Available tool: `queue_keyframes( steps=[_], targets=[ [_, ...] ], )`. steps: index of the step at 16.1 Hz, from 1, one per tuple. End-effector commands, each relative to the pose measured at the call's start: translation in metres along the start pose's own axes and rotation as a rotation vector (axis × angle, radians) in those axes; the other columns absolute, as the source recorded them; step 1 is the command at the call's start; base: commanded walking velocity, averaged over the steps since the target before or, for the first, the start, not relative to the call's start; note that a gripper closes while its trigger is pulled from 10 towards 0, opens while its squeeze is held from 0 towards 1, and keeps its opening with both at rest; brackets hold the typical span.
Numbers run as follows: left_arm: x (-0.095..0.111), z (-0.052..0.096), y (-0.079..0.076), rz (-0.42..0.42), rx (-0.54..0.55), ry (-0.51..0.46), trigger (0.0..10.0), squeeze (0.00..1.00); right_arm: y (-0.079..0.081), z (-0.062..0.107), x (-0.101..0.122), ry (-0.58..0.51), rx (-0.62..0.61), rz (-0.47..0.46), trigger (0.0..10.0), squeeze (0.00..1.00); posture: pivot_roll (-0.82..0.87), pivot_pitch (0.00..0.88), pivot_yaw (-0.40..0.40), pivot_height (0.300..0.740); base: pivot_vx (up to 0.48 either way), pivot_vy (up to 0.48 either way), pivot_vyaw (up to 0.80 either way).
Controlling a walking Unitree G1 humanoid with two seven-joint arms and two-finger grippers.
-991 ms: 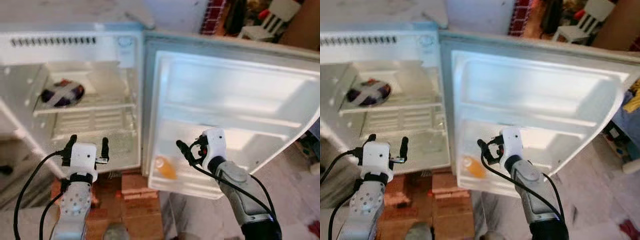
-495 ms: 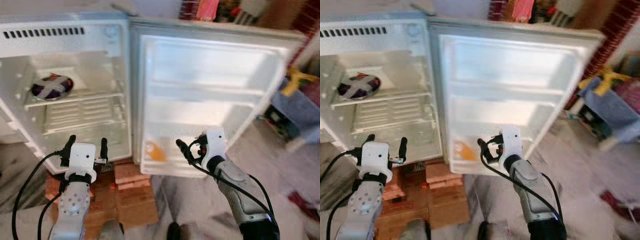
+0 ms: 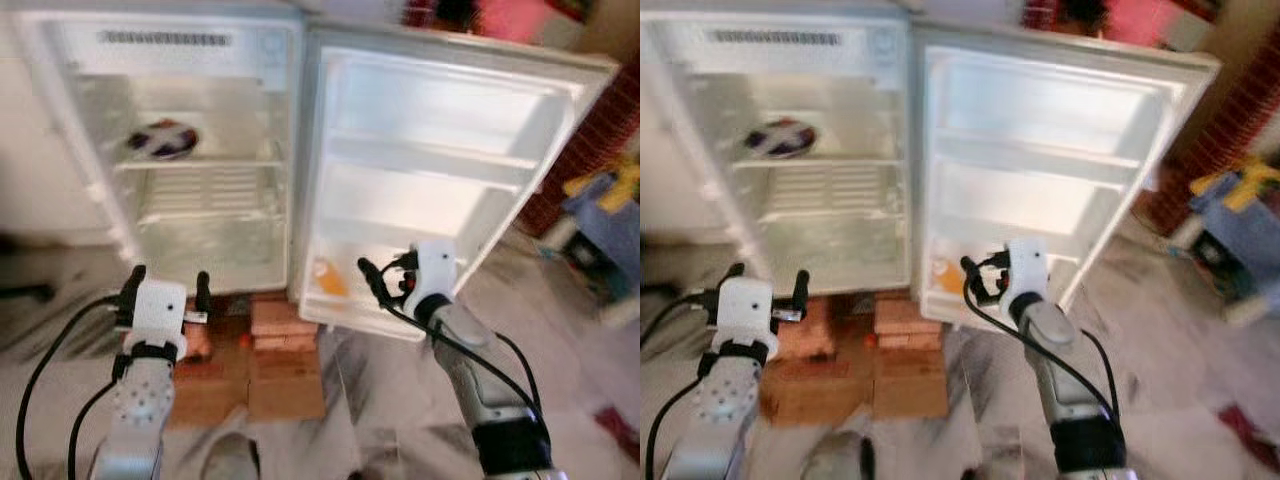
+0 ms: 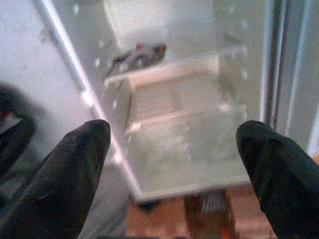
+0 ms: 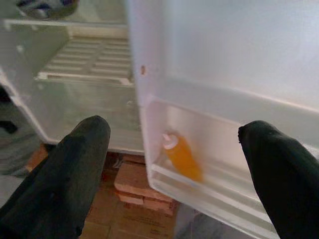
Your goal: Restocking fridge
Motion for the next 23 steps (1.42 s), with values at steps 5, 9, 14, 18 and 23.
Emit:
queue_keyframes(
  steps=[5, 9, 14, 18, 23],
  targets=[
    [0.001, 0.0, -0.005, -0.004, -0.022, -0.008, 10.0, 0.0, -0.011, 0.004, -0.007, 0.01, -0.049, -0.018, 10.0, 0.0, 0.17, 0.034, -0.053, 0.74, -0.277, 0.0, 0.0],
    [-0.001, 0.002, -0.003, -0.008, -0.009, -0.003, 10.0, 0.0, -0.007, 0.01, -0.003, -0.042, -0.044, -0.052, 10.0, 0.0, 0.17, 0.027, -0.056, 0.74, -0.069, 0.0, 0.0],
    [0.001, -0.002, 0.001, -0.056, -0.002, -0.019, 10.0, 0.0, -0.021, 0.01, 0.009, -0.116, -0.143, -0.071, 10.0, 0.0, 0.17, 0.03, -0.057, 0.74, 0.0, 0.0, -0.09],
    [0.005, -0.006, 0.007, -0.07, -0.015, -0.051, 10.0, 0.0, -0.015, 0.008, 0.025, -0.179, -0.103, -0.049, 10.0, 0.0, 0.16, 0.033, -0.057, 0.74, 0.392, -0.272, 0.0],
    [0.0, -0.004, 0.001, -0.073, -0.045, -0.019, 10.0, 0.0, -0.006, 0.005, 0.041, -0.25, -0.029, -0.012, 10.0, 0.0, 0.16, 0.037, -0.057, 0.74, 0.379, -0.29, 0.0]
  ],
)
Point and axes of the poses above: a point about 5 cm out from each wrist's last joint towards the gripper, its own z axis pointing back from the gripper into the wrist, its own x axis along the axis of the wrist's last joint, y = z × x, the point moved 3 cm from there along -z, pointing out of the wrist towards the gripper, and after that the axes turned 3 degrees about z, right-handed, at the moved point
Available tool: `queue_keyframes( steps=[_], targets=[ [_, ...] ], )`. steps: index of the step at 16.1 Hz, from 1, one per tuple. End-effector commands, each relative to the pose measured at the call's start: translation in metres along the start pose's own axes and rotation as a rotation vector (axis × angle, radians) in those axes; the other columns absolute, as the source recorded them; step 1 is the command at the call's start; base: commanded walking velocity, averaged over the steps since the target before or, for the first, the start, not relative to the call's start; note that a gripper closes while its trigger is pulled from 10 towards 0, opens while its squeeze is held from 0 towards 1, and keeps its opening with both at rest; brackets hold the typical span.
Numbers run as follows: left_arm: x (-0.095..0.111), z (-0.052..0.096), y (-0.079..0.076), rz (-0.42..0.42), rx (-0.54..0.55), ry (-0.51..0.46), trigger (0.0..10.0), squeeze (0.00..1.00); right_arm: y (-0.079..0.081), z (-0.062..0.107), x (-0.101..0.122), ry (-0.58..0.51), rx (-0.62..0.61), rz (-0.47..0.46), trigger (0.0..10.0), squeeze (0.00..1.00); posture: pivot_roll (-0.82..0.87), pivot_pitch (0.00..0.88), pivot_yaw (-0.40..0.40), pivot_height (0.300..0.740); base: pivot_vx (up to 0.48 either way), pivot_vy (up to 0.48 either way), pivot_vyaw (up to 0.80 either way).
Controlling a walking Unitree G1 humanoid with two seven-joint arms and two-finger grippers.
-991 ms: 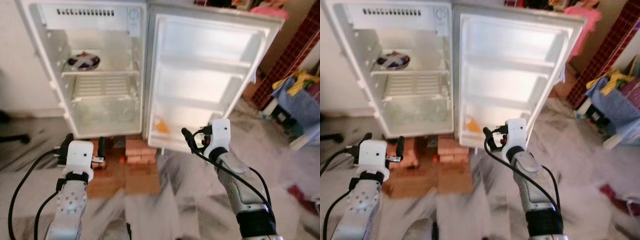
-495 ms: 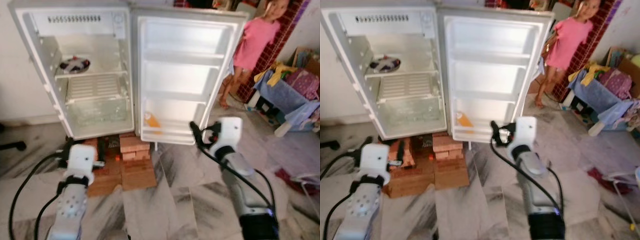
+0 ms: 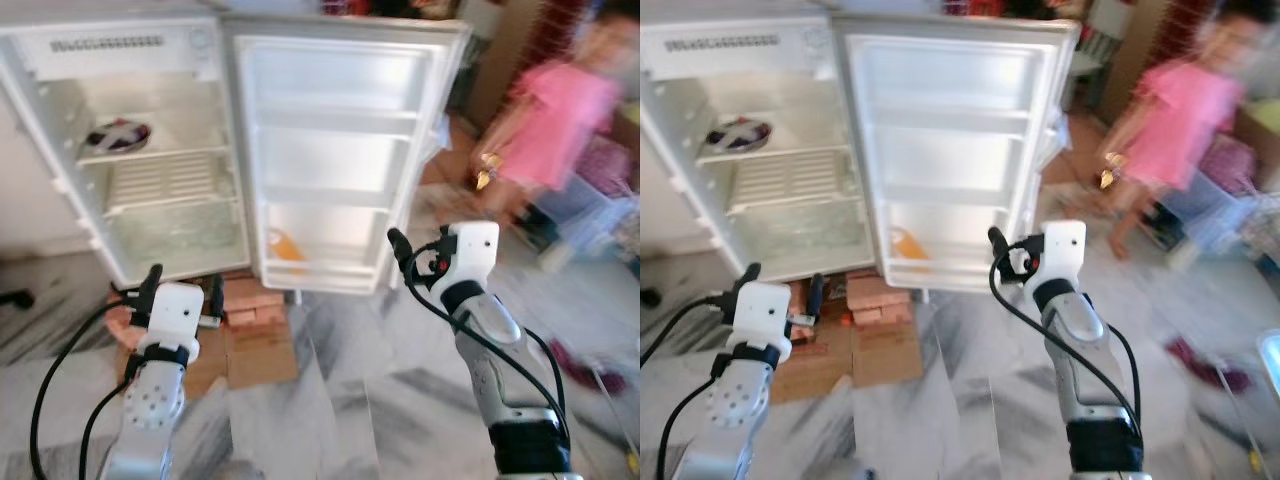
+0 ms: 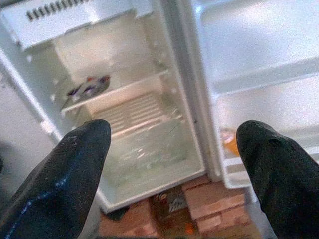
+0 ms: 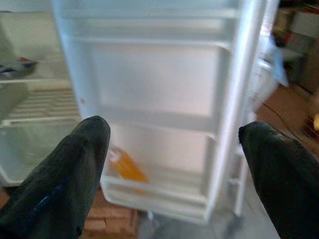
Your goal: Restocking fridge
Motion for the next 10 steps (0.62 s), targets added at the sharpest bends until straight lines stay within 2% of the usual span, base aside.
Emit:
queue_keyframes(
  steps=[1, 7, 8, 10],
  targets=[
    [-0.0046, 0.0008, 0.0039, -0.01, 0.01, 0.02, 10.0, 0.0, 0.0097, -0.0048, 0.0112, -0.043, 0.038, 0.005, 10.0, 0.0, 0.16, 0.039, -0.057, 0.74, 0.364, -0.307, 0.78],
    [-0.0045, 0.0006, 0.0057, -0.011, 0.02, 0.014, 10.0, 0.0, 0.0128, -0.0062, 0.0111, -0.046, 0.056, 0.016, 10.0, 0.0, 0.16, 0.04, -0.057, 0.74, 0.364, -0.308, 0.67],
    [-0.0044, 0.0008, 0.0048, -0.009, 0.019, 0.013, 10.0, 0.0, 0.0129, -0.0061, 0.0101, -0.043, 0.058, 0.015, 10.0, 0.0, 0.16, 0.04, -0.057, 0.74, 0.368, -0.307, 0.0],
    [-0.0061, 0.0014, 0.0044, 0.037, 0.041, 0.03, 10.0, 0.0, 0.0148, -0.0056, 0.0082, -0.036, 0.077, 0.013, 10.0, 0.0, 0.16, 0.042, -0.056, 0.74, 0.435, 0.0, 0.0]
  ],
)
Point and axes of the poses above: a point about 5 cm out from each wrist's last joint towards the gripper, its own z axis pointing back from the gripper into the wrist, its own x axis along the axis of the wrist's last joint, y = z × x, the point moved 3 cm from there along -z, pointing out of the wrist towards the gripper, and after that the axes turned 3 degrees about z, right-handed, at the moved point
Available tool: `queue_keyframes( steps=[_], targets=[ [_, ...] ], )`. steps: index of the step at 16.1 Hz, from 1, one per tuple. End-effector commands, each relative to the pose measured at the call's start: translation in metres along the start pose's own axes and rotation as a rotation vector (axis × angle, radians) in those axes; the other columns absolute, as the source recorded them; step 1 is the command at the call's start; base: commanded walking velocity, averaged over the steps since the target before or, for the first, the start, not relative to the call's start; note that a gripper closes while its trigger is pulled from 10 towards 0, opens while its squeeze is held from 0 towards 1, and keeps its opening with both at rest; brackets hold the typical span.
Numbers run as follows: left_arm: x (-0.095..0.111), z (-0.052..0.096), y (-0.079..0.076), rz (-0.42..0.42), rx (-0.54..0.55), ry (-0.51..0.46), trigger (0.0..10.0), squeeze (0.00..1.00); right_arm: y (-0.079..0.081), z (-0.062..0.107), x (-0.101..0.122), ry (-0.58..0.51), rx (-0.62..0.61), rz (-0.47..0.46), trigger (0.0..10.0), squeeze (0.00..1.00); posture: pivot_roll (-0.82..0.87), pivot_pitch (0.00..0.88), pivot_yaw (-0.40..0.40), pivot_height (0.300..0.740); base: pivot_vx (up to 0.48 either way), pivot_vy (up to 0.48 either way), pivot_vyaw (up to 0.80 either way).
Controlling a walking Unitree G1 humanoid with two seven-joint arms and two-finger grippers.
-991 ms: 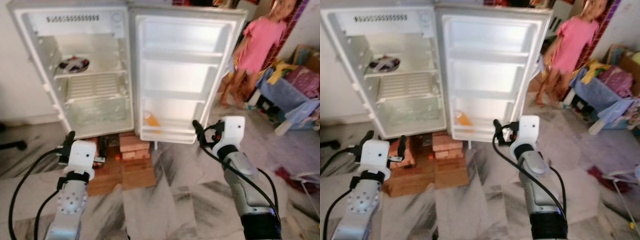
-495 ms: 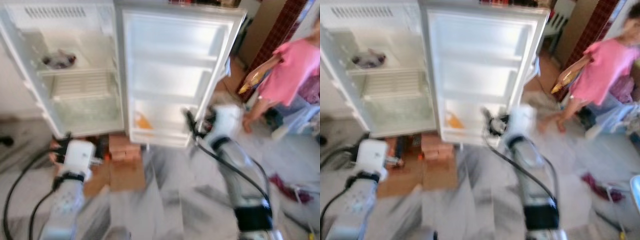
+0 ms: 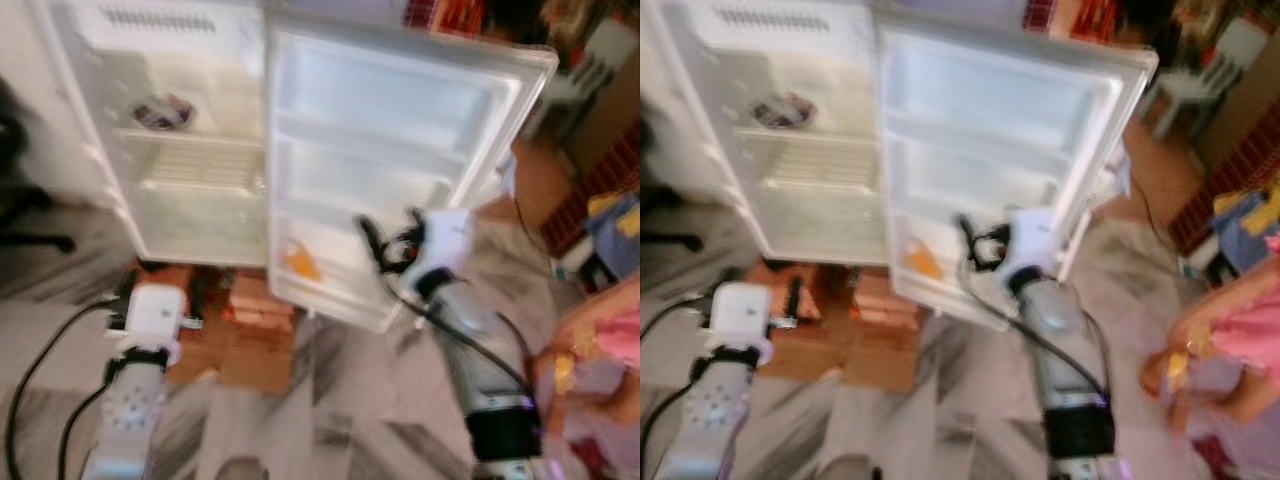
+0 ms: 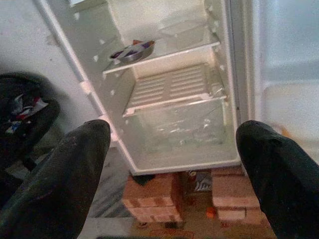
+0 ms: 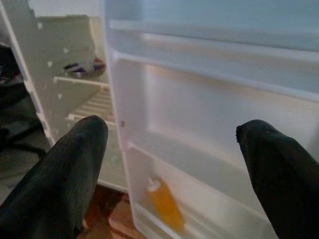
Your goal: Restocking fridge
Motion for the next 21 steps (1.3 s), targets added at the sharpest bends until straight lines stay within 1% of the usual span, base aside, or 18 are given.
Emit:
queue_keyframes(
  steps=[1, 7, 10, 11, 12, 13, 15, 19, 21],
  targets=[
    [0.006, -0.002, -0.01, 0.024, -0.031, -0.024, 10.0, 0.0, -0.013, 0.005, 0.0, 0.004, -0.031, 0.012, 10.0, 0.0, 0.16, 0.042, -0.055, 0.74, 0.315, 0.0, 0.0],
    [0.007, -0.002, -0.011, 0.016, -0.038, -0.032, 10.0, 0.0, -0.016, 0.005, 0.0, -0.002, -0.044, 0.016, 10.0, 0.0, 0.16, 0.04, -0.053, 0.74, 0.04, 0.0, 0.0],
    [0.008, -0.003, -0.011, 0.011, -0.043, -0.04, 10.0, 0.0, -0.015, 0.005, -0.002, 0.009, -0.034, 0.015, 10.0, 0.0, 0.16, 0.04, -0.051, 0.74, 0.414, -0.082, 0.0],
    [0.007, -0.003, -0.011, 0.011, -0.04, -0.028, 10.0, 0.0, -0.014, 0.003, -0.002, 0.005, -0.026, -0.002, 10.0, 1.0, 0.16, 0.04, -0.05, 0.74, 0.371, -0.296, 0.0],
    [0.006, -0.003, -0.012, 0.007, -0.04, -0.023, 10.0, 0.0, -0.012, 0.001, -0.002, 0.006, -0.011, 0.0, 10.0, 1.0, 0.16, 0.039, -0.05, 0.74, 0.345, -0.33, 0.0],
    [0.006, -0.002, -0.011, 0.008, -0.033, -0.018, 10.0, 0.0, -0.01, -0.002, 0.001, -0.005, 0.004, 0.017, 10.0, 0.8, 0.17, 0.039, -0.05, 0.74, 0.266, 0.0, 0.0],
    [0.006, -0.002, -0.012, 0.011, -0.032, -0.018, 10.0, 0.0, -0.01, -0.004, 0.005, -0.02, 0.006, 0.036, 10.0, 0.0, 0.17, 0.038, -0.051, 0.74, 0.0, 0.0, 0.77],
    [0.005, -0.002, -0.012, -0.006, -0.03, -0.014, 10.0, 0.0, -0.012, -0.005, 0.006, -0.023, -0.005, 0.033, 10.0, 0.0, 0.17, 0.038, -0.05, 0.74, 0.0, 0.0, 0.77],
    [0.005, -0.001, -0.012, -0.009, -0.036, -0.019, 10.0, 0.0, -0.011, -0.005, 0.005, -0.021, -0.002, 0.032, 10.0, 0.0, 0.17, 0.038, -0.048, 0.74, 0.0, -0.467, 0.77]
  ],
)
Point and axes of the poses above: a point about 5 cm out from each wrist's last joint towards the gripper, its own z axis pointing back from the gripper into the wrist, its own x axis along the axis of the wrist's last joint, y = z × x, the point moved 3 cm from there along -z, pointing out of the wrist towards the gripper, and after that the axes turned 3 degrees about z, right-handed, at the moved point
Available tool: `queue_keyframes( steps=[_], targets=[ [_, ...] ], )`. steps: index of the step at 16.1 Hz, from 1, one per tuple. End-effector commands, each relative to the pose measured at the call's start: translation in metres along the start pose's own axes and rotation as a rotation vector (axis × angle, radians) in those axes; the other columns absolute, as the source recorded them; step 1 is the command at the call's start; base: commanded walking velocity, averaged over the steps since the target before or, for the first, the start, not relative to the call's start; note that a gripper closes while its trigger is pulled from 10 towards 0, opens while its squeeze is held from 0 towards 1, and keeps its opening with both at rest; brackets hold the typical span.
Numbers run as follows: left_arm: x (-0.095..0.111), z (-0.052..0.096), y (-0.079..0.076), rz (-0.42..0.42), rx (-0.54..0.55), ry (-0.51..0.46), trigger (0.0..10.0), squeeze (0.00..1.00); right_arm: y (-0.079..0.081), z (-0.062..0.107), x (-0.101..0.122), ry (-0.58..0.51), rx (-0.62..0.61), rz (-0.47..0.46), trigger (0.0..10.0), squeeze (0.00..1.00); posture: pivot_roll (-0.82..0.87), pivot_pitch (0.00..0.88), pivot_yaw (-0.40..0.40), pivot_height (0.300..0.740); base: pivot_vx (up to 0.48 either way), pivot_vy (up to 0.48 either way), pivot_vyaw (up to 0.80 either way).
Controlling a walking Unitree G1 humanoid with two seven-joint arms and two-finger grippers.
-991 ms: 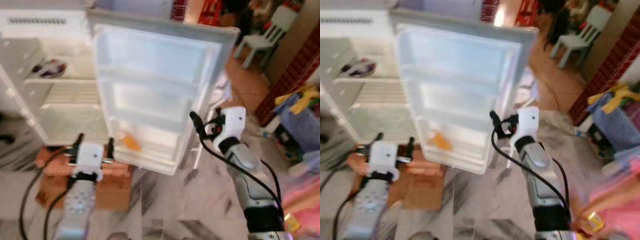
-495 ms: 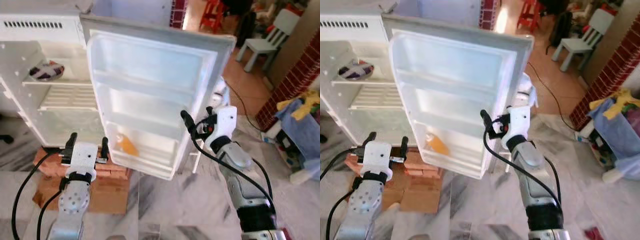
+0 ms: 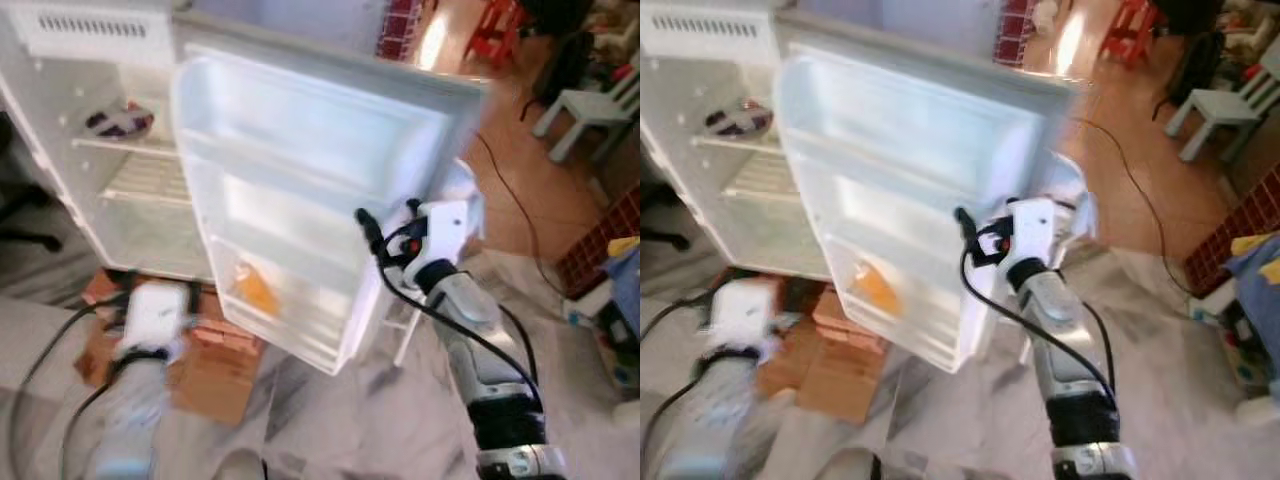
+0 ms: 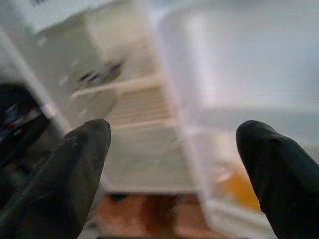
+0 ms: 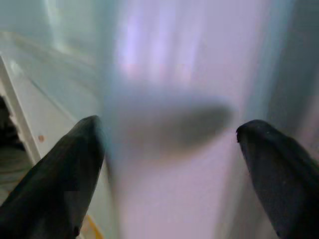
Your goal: Restocking fridge
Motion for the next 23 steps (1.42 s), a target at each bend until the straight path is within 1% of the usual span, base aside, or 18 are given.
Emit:
queue_keyframes(
  steps=[1, 2, 3, 4, 6, 7, 9, 10, 12, 13, 14, 15, 16, 17, 18, 19, 21, 23],
  targets=[
    [-0.006, 0.005, 0.006, -0.028, 0.005, 0.022, 10.0, 0.0, 0.003, 0.002, -0.001, -0.003, 0.029, -0.024, 10.0, 0.0, 0.17, 0.037, -0.047, 0.74, 0.0, -0.469, 0.77],
    [-0.006, 0.006, 0.006, -0.03, 0.005, 0.021, 10.0, 0.0, 0.005, 0.002, -0.001, -0.007, 0.056, -0.04, 10.0, 0.0, 0.17, 0.037, -0.047, 0.74, 0.0, -0.469, 0.77],
    [-0.006, 0.006, 0.006, -0.03, 0.005, 0.02, 10.0, 0.0, 0.013, 0.004, -0.001, -0.008, 0.131, -0.076, 10.0, 0.0, 0.17, 0.037, -0.047, 0.74, 0.0, -0.469, 0.76],
    [-0.006, 0.006, 0.007, -0.032, 0.005, 0.021, 10.0, 0.0, 0.028, 0.01, -0.005, 0.028, 0.296, -0.098, 10.0, 0.0, 0.17, 0.039, -0.044, 0.74, 0.0, -0.469, 0.52],
    [-0.007, 0.007, 0.007, -0.034, 0.002, 0.023, 10.0, 0.0, 0.027, 0.013, -0.012, 0.064, 0.335, -0.03, 10.0, 0.0, 0.17, 0.039, -0.045, 0.74, 0.0, -0.469, 0.47],
    [-0.007, 0.006, 0.007, -0.037, 0.001, 0.025, 10.0, 0.0, 0.022, 0.011, -0.017, 0.084, 0.316, 0.036, 10.0, 0.0, 0.18, 0.039, -0.045, 0.74, 0.0, -0.469, 0.0],
    [-0.007, 0.007, 0.007, -0.035, 0.004, 0.024, 10.0, 0.0, 0.012, 0.007, -0.027, 0.135, 0.282, 0.12, 10.0, 0.0, 0.18, 0.04, -0.043, 0.74, 0.0, -0.469, 0.0],
    [-0.006, 0.007, 0.007, -0.008, 0.003, 0.021, 10.0, 0.0, 0.005, 0.004, -0.031, 0.158, 0.247, 0.181, 10.0, 0.0, 0.18, 0.04, -0.043, 0.74, 0.0, 0.0, 0.0],
    [-0.005, 0.007, 0.007, -0.01, 0.004, 0.02, 10.0, 0.0, -0.008, -0.005, -0.022, 0.116, 0.126, 0.206, 10.0, 0.0, 0.19, 0.041, -0.042, 0.74, 0.0, 0.0, 0.28],
    [-0.006, 0.008, 0.008, -0.011, 0.007, 0.027, 10.0, 0.0, -0.013, -0.017, -0.01, 0.069, 0.029, 0.214, 10.0, 0.0, 0.18, 0.041, -0.04, 0.74, 0.0, 0.0, 0.75],
    [-0.006, 0.008, 0.007, -0.012, 0.005, 0.029, 10.0, 0.0, -0.012, -0.021, -0.006, 0.052, 0.01, 0.202, 10.0, 0.0, 0.18, 0.039, -0.039, 0.74, 0.0, 0.0, 0.75],
    [-0.007, 0.008, 0.004, -0.011, -0.004, 0.034, 10.0, 0.0, -0.003, -0.032, 0.004, 0.013, 0.002, 0.181, 10.0, 0.0, 0.19, 0.04, -0.039, 0.74, 0.0, 0.0, 0.75],
    [-0.008, 0.008, 0.002, -0.01, -0.013, 0.042, 10.0, 0.0, 0.005, -0.04, 0.008, 0.002, 0.012, 0.174, 10.0, 0.0, 0.19, 0.04, -0.041, 0.74, 0.0, 0.0, 0.7],
    [-0.009, 0.009, 0.001, -0.01, -0.022, 0.051, 10.0, 0.0, 0.013, -0.052, 0.01, 0.01, -0.002, 0.131, 10.0, 0.0, 0.19, 0.04, -0.041, 0.74, 0.0, 0.0, 0.54],
    [-0.01, 0.009, 0.0, -0.011, -0.023, 0.052, 10.0, 0.0, 0.016, -0.054, 0.01, 0.013, -0.002, 0.105, 10.0, 0.0, 0.19, 0.04, -0.042, 0.74, 0.0, 0.0, 0.0],
    [-0.01, 0.009, -0.001, -0.013, -0.025, 0.053, 10.0, 0.0, 0.026, -0.059, 0.012, 0.02, 0.026, 0.042, 10.0, 0.0, 0.2, 0.041, -0.047, 0.74, 0.0, 0.0, 0.0],
    [-0.011, 0.01, -0.001, -0.017, -0.024, 0.064, 10.0, 0.0, 0.06, -0.059, 0.025, -0.018, 0.22, -0.129, 10.0, 0.0, 0.2, 0.042, -0.051, 0.74, 0.0, 0.0, 0.0],
    [-0.015, 0.012, -0.001, -0.018, -0.027, 0.08, 10.0, 0.0, 0.091, -0.039, 0.046, -0.054, 0.5, -0.303, 10.0, 0.0, 0.2, 0.042, -0.051, 0.74, 0.0, 0.0, 0.0]
  ],
)
Point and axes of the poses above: a point about 5 cm out from each wrist's last joint towards the gripper, its own z axis pointing back from the gripper into the wrist, its own x axis along the axis of the wrist's last joint, y = z × x, the point moved 3 cm from there along -z, pointing out of the wrist towards the gripper, and after that the axes turned 3 degrees about z, right-handed, at the moved point
